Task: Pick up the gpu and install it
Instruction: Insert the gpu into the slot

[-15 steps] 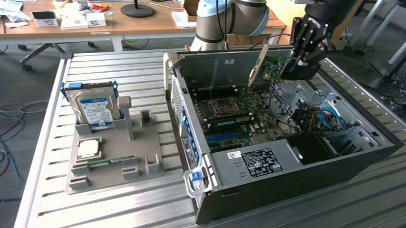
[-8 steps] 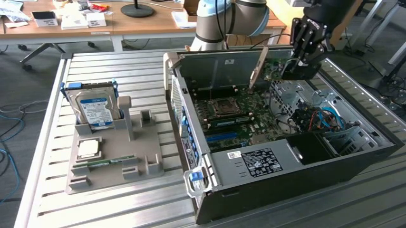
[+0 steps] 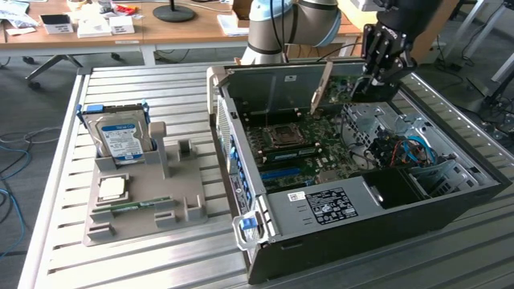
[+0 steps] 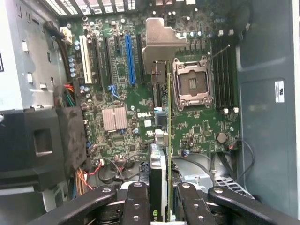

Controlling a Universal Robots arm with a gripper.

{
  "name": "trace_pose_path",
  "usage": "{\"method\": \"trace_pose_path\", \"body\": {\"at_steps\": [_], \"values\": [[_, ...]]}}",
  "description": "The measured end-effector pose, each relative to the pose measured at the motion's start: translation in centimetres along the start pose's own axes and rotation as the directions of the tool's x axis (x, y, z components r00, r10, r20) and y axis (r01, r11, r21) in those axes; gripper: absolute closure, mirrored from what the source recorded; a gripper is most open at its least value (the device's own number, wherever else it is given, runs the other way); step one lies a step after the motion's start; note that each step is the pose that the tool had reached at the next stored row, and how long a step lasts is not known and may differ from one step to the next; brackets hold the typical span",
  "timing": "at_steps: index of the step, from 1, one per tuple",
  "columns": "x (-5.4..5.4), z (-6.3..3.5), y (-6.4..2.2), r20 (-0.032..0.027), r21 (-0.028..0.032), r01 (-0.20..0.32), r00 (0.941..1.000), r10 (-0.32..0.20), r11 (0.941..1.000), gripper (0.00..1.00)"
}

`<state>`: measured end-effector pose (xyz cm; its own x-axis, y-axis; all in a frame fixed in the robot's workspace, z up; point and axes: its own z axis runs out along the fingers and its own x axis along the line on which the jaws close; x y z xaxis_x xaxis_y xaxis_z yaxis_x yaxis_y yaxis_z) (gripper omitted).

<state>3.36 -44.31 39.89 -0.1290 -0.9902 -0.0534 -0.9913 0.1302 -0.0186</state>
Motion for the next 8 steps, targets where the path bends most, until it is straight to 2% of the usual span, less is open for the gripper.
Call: {"method": "trace_pose_path", "body": {"at_steps": [5,8], "values": [[0.12,0.31,0.79,-0.0002,0.0000,0.000,1.0000,0.000,1.0000,0.73],[0.14,0.38,0.89,-0.0002,0.0000,0.000,1.0000,0.000,1.0000,0.73]]}}
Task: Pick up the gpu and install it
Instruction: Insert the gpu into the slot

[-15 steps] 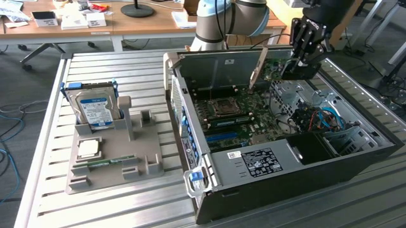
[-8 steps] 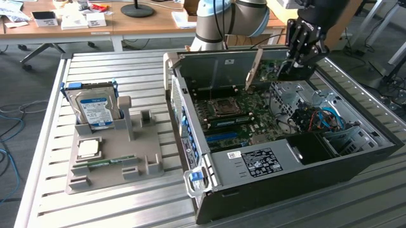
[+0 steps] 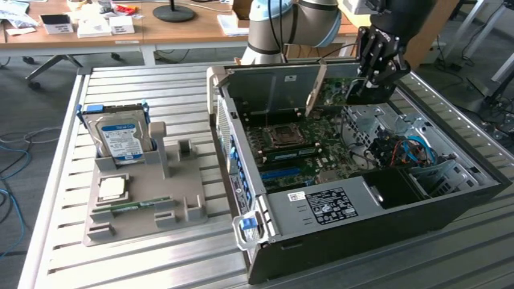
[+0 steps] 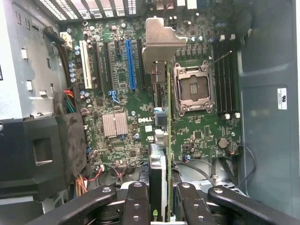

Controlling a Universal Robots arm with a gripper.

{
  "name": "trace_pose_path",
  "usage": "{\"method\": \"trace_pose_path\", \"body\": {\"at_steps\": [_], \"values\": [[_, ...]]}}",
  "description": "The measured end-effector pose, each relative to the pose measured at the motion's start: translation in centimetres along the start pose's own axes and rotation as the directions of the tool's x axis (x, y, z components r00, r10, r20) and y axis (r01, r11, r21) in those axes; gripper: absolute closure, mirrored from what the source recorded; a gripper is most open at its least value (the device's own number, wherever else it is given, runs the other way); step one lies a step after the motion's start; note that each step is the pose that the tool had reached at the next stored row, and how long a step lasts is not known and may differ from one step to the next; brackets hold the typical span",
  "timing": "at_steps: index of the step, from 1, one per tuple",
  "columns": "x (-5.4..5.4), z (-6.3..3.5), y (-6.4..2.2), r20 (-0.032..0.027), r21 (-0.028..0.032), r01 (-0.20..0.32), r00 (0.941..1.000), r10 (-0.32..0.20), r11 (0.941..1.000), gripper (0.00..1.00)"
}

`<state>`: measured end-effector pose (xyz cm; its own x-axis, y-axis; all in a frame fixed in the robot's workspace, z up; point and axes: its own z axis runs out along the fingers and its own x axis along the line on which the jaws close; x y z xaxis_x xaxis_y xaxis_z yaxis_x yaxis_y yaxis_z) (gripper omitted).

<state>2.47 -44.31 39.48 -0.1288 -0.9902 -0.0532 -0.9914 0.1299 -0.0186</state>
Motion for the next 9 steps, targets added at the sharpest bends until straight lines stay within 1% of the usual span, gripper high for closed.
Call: {"method": "trace_pose_path", "body": {"at_steps": [6,9], "values": [[0.00,0.01,0.04,0.0002,0.0000,0.000,1.0000,0.000,1.0000,0.73],[0.04,0.03,0.32,0.0004,0.0000,0.000,1.0000,0.000,1.0000,0.73]]}}
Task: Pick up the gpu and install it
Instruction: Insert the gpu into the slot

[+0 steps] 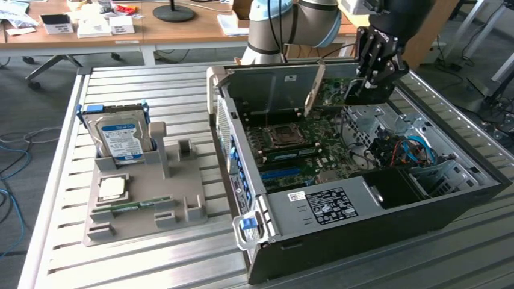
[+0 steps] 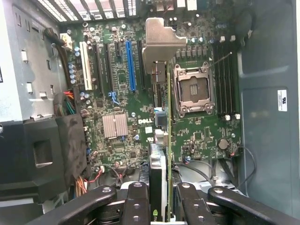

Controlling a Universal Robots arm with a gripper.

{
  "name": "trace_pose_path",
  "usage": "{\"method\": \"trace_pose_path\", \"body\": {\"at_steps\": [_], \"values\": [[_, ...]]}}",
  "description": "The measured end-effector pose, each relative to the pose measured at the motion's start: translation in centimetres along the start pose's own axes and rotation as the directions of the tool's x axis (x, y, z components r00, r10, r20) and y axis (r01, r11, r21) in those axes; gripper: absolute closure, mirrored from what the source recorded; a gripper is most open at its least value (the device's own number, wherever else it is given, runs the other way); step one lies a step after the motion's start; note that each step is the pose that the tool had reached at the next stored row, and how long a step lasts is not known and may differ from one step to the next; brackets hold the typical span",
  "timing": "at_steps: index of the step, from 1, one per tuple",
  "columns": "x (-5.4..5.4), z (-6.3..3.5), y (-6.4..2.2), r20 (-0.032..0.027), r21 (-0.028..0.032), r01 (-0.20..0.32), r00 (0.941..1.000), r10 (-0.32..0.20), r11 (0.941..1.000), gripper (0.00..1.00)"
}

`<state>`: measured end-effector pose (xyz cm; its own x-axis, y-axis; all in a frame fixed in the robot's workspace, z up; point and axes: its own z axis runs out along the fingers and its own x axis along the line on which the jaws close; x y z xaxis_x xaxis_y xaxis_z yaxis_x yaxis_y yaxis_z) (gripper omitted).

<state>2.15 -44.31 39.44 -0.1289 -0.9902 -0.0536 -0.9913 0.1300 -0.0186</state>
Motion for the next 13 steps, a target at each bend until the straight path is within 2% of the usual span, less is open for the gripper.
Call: {"method": "trace_pose_path", "body": {"at_steps": [6,13], "values": [[0.1,0.05,0.77,-0.0001,0.0001,0.000,1.0000,0.000,1.0000,0.73],[0.3,0.31,1.26,-0.0002,0.0000,0.000,1.0000,0.000,1.0000,0.73]]}}
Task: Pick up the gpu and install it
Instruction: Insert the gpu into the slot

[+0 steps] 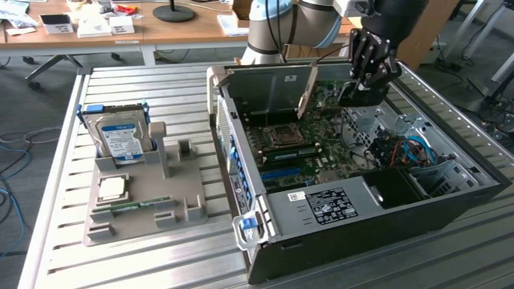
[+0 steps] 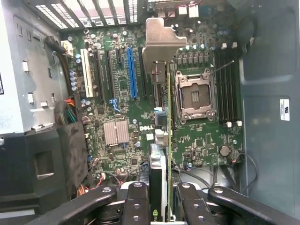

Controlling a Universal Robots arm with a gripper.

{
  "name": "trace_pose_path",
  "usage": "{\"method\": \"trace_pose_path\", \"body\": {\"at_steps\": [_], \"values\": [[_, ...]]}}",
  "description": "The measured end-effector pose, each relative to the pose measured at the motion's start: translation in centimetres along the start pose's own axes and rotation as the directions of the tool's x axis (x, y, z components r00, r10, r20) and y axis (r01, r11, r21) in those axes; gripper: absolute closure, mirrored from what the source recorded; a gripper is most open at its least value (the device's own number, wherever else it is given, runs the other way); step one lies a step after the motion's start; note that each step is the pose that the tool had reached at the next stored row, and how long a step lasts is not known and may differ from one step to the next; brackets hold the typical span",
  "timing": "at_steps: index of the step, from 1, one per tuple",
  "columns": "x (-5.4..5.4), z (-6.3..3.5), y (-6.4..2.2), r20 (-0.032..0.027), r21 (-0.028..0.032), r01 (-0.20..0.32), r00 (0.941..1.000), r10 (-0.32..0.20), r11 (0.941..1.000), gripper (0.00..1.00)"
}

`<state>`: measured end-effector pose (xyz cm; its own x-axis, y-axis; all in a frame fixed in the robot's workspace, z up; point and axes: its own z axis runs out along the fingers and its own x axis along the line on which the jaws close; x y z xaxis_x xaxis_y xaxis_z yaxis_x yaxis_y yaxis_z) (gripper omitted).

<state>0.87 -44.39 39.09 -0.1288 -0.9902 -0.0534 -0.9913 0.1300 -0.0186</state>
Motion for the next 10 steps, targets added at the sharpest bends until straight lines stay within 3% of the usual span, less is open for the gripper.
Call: {"method": "trace_pose_path", "body": {"at_steps": [10], "values": [[0.02,0.22,0.09,0.0000,-0.0001,0.000,1.0000,0.000,1.0000,0.73]]}}
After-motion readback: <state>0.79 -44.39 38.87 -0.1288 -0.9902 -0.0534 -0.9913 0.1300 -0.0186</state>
